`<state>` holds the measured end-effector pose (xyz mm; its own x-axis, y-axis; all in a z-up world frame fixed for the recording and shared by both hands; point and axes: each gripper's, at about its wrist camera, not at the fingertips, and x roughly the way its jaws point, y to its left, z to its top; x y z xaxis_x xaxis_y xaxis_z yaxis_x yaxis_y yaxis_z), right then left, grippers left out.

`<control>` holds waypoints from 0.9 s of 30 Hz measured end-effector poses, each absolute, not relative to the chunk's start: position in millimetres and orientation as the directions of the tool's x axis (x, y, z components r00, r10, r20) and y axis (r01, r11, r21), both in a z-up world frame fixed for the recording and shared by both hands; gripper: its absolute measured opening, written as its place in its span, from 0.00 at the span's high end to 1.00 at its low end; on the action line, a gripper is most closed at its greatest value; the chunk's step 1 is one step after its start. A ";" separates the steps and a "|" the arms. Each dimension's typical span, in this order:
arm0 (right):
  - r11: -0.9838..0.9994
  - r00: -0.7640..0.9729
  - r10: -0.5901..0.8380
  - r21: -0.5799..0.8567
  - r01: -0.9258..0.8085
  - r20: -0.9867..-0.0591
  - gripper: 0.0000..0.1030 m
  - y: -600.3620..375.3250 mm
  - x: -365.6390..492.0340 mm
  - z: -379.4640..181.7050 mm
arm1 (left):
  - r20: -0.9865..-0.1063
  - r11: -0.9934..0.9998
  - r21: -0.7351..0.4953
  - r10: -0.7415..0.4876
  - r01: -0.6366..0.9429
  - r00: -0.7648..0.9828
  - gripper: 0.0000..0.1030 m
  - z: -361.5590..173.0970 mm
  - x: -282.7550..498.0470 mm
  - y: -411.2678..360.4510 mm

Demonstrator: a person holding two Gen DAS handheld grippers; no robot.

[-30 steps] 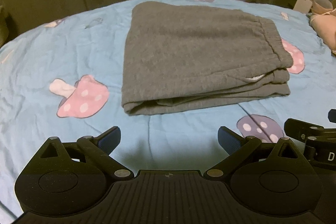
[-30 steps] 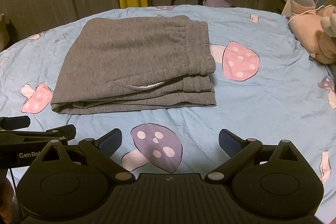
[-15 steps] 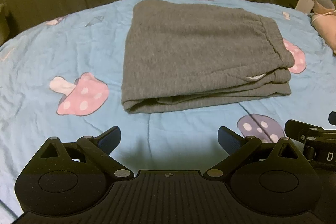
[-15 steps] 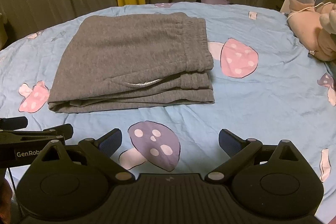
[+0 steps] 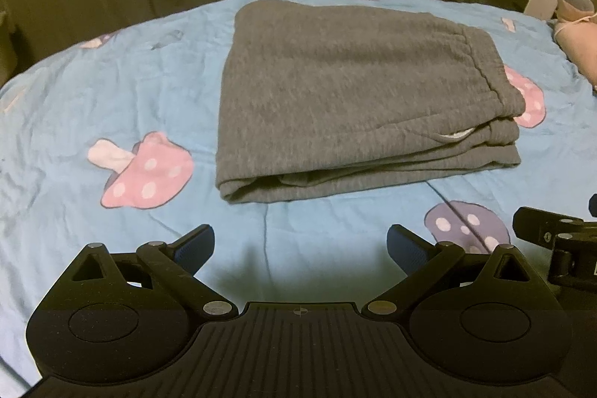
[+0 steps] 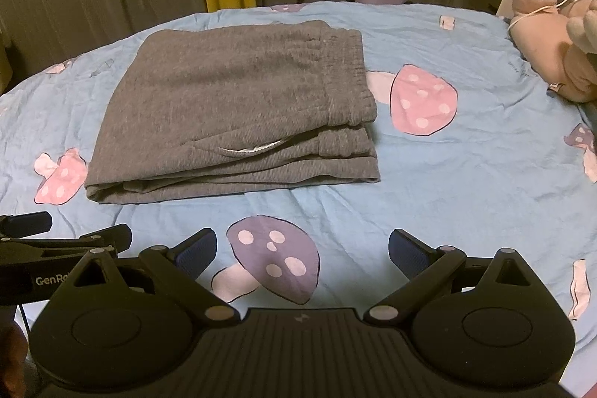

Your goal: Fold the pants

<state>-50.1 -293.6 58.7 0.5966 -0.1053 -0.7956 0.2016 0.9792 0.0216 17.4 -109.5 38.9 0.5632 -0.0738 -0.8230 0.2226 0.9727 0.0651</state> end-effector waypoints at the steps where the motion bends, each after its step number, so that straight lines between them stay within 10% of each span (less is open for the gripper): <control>1: 0.979 0.598 -0.106 0.021 0.202 -0.795 0.04 -293.3 -50.2 58.7 | -0.823 0.972 0.066 -0.075 0.225 0.563 0.01 38.5 17.2 -109.8; 27: 0.980 0.602 -0.112 0.013 0.200 -0.791 0.04 -291.9 -49.7 60.2 | -0.825 0.972 0.061 -0.080 0.228 0.560 0.01 36.5 17.6 -108.5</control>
<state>-49.7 -291.9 60.2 0.6017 -0.1120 -0.7909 0.1996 0.9798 0.0131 17.6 -108.5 36.5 0.5597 -0.0801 -0.8248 0.2284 0.9717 0.0606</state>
